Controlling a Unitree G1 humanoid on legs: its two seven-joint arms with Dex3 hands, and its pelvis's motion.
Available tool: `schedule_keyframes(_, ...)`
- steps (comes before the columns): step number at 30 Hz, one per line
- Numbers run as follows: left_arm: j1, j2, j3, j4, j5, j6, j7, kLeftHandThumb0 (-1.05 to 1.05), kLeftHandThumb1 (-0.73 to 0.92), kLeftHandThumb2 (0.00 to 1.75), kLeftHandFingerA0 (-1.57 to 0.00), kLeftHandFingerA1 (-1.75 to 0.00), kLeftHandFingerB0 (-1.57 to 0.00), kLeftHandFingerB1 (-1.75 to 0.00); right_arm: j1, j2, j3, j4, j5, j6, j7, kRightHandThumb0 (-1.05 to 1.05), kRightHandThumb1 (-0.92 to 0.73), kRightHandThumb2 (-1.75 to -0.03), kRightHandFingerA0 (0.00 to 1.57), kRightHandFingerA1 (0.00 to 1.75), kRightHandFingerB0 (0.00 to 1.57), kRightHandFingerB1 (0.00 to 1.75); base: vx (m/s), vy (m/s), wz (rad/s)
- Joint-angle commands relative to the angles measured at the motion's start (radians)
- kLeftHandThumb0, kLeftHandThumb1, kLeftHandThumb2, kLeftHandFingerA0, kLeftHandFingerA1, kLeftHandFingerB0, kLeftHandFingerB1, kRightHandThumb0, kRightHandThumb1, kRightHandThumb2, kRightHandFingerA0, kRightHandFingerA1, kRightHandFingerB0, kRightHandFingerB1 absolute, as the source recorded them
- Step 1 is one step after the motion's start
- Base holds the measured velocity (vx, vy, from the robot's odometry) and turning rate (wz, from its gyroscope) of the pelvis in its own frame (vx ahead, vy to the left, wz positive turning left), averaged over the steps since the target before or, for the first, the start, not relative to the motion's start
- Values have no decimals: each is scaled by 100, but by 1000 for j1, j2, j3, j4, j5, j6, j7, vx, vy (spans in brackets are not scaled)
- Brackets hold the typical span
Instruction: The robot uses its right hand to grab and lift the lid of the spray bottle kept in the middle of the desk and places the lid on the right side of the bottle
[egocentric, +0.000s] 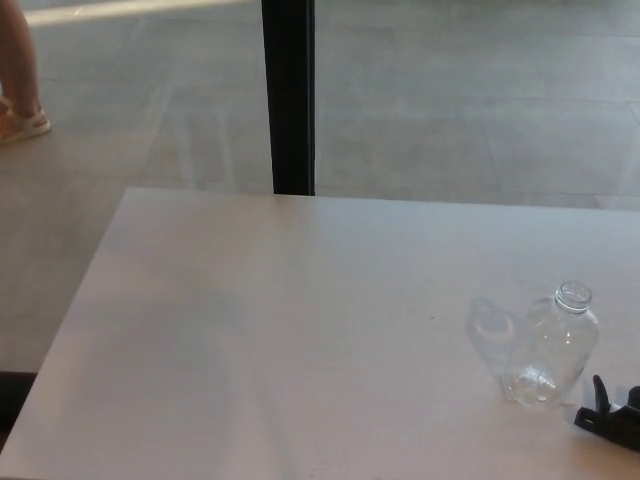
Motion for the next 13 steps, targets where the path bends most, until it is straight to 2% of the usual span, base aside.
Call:
schedule_keyframes(1, -6, 4, 4, -4, -15, -16, 3, -91, 91, 67, -57, -51, -39, -39, -41, 165, -552, 278, 476, 171, -198, -51, -73, -63, 12, 47, 25, 33, 0, 0, 0)
schedule_keyframes(3, -9, 0, 3, -4, -16, -9, 3, -91, 91, 67, -55, -51, -39, -39, -66, 199, -599, 328, 519, 179, -230, -53, -73, -63, 18, 49, 25, 32, 0, 0, 0)
schedule_keyframes(4, -12, 0, 2, -4, -15, -9, 4, -93, 90, 68, -57, -52, -39, -39, -62, 224, -597, 345, 522, 161, -232, -34, -58, -109, 4, 54, 0, 49, 0, 0, 0)
schedule_keyframes(6, -14, -1, -5, -9, -9, -20, 2, -93, 91, 67, -55, -52, -40, -40, -55, 277, -579, 414, 513, 86, -243, -34, -56, -108, 4, 54, 0, 49, 0, 0, 0)
schedule_keyframes(7, -9, -8, -3, -15, -11, -24, 4, -91, 92, 68, -54, -52, -40, -40, -53, 312, -541, 454, 438, 87, -326, -61, -73, -62, 13, 46, 22, 33, 0, 0, 0)
schedule_keyframes(8, -8, -8, -3, -14, -11, -24, 6, -90, 92, 68, -56, -52, -41, -40, -49, 320, -511, 496, 395, 89, -349, -68, -58, -90, 7, 52, 13, 45, 0, 0, 0)
schedule_keyframes(9, -5, -1, -3, -15, -10, -24, 4, -90, 92, 68, -56, -52, -41, -40, -42, 327, -515, 503, 391, 84, -347, -68, -58, -90, 7, 52, 13, 45, 0, 0, 0)
schedule_keyframes(10, -5, -1, -2, -16, -12, -22, 4, -90, 92, 67, -56, -53, -41, -40, -43, 335, -516, 516, 393, 75, -337, -35, -53, -107, 4, 55, 0, 49, 0, 0, 0)
schedule_keyframes(11, -6, -1, 0, -16, -14, -19, 5, -90, 92, 67, -56, -53, -41, -40, -43, 346, -515, 534, 398, 65, -323, -35, -53, -107, 4, 55, 0, 49, 0, 0, 0)
schedule_keyframes(12, -9, 1, -7, -13, -5, -22, 8, -91, 92, 68, -57, -53, -40, -39, -35, 353, -502, 588, 396, 76, -286, -65, -75, -62, 2, 41, 13, 32, 0, 0, 0)
schedule_keyframes(13, -9, 1, -7, -13, -5, -22, 8, -91, 92, 68, -57, -53, -40, -39, -35, 353, -502, 588, 396, 76, -286, -65, -75, -62, 2, 41, 13, 32, 0, 0, 0)
